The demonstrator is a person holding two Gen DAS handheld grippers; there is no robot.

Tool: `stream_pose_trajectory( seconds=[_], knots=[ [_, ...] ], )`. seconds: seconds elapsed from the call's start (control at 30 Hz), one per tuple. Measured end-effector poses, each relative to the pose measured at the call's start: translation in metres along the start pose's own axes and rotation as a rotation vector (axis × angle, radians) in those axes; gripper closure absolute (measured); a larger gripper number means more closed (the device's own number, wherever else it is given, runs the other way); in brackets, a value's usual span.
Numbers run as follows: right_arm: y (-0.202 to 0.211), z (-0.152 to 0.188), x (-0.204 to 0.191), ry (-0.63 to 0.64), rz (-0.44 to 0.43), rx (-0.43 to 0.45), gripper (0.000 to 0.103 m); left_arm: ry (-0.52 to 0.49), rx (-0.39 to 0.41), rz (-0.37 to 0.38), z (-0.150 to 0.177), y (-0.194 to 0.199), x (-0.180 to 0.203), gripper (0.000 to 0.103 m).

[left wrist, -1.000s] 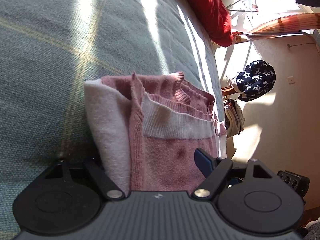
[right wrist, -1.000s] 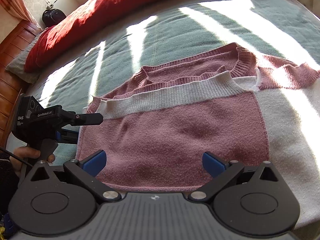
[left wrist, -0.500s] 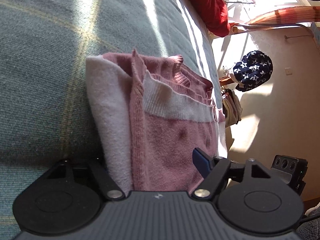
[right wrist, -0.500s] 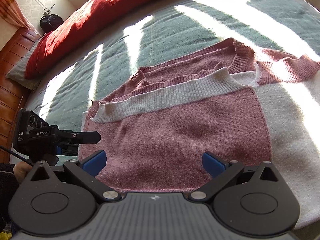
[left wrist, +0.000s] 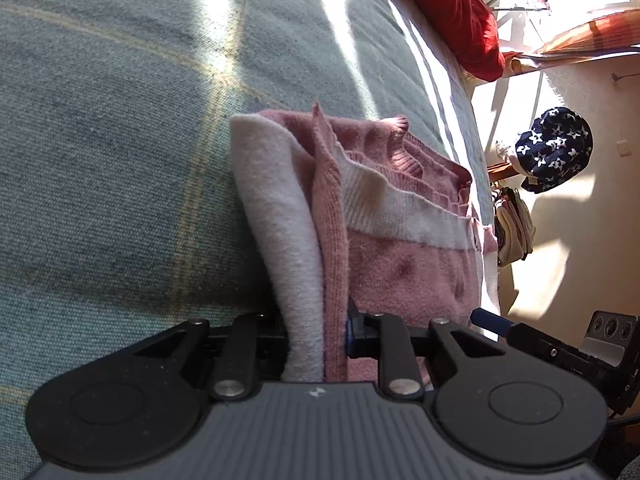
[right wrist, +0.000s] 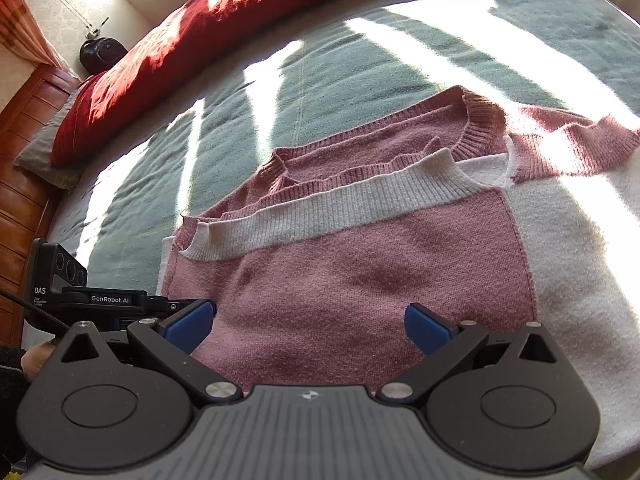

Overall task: Fold clothes
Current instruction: 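Roll the left tool and close it on the sweater's white side edge, then hold the white side edge closed in the left tool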

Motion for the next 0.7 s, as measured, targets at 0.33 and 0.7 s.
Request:
stream_pose_trajectory(
  seconds=[0.33,0.7],
  knots=[
    [-0.012,-0.005,-0.001,0.013,-0.026,-0.015,0.0,-0.036,-0.006,-0.022,-0.005,0.013,0.018,0.083],
    [-0.051,-0.049,-0.007,0.107,-0.022,0.055,0.0,-0.022,-0.007,-0.041,-0.005,0.01,0.015,0.083]
  ],
)
Point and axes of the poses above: each gripper's, at about its wrist camera, not at the fingertips, and y roughly against the way its jaws point, x to its right, z to its underside, the point moved 10 cm from there along -y, roughly the way its jaws point, and after that the axes turned 8 degrees about -y, right-handed, at the moved point
